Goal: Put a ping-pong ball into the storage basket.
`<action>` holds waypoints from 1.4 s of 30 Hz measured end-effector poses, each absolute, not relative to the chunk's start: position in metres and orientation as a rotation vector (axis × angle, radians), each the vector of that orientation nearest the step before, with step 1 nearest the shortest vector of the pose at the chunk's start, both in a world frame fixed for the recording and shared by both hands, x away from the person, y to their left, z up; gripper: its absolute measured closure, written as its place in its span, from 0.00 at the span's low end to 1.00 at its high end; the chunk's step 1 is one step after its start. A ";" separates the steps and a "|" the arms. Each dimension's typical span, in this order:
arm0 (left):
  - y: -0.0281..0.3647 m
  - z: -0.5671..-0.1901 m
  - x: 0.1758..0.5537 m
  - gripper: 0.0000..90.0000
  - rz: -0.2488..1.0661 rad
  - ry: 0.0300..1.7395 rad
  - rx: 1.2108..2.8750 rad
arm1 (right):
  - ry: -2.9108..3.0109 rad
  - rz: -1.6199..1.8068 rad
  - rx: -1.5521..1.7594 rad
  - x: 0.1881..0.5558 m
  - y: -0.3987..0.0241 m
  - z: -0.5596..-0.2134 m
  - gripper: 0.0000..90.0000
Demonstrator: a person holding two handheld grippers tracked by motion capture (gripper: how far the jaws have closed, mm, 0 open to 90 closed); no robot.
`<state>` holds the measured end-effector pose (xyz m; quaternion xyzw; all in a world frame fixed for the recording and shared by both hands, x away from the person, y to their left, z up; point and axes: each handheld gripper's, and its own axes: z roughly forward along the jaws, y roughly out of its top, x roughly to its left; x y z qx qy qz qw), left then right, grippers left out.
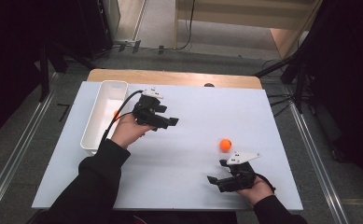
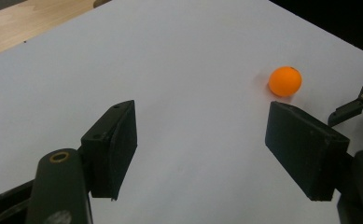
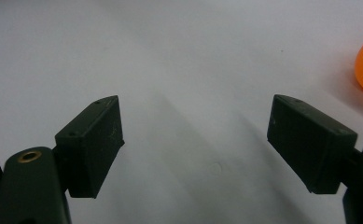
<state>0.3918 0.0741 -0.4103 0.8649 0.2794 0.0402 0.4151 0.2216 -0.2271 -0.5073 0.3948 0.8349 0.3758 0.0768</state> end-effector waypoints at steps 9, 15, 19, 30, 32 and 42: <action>0.060 -0.418 0.388 0.28 0.105 0.683 2.193 | 2.500 1.131 1.187 0.220 -0.229 -0.508 0.19; 0.051 -0.422 0.386 0.28 0.096 0.671 2.191 | 2.493 1.130 1.200 0.220 -0.231 -0.508 0.19; 0.045 -0.425 0.384 0.28 0.095 0.657 2.193 | 2.482 1.133 1.209 0.218 -0.232 -0.507 0.19; 0.028 -0.430 0.375 0.28 0.067 0.619 2.202 | 2.478 1.131 1.213 0.216 -0.233 -0.507 0.19; 0.024 -0.432 0.373 0.28 0.068 0.614 2.205 | 2.475 1.130 1.217 0.215 -0.234 -0.507 0.19; 0.008 -0.431 0.368 0.28 0.058 0.583 2.199 | 2.466 1.136 1.226 0.215 -0.234 -0.507 0.19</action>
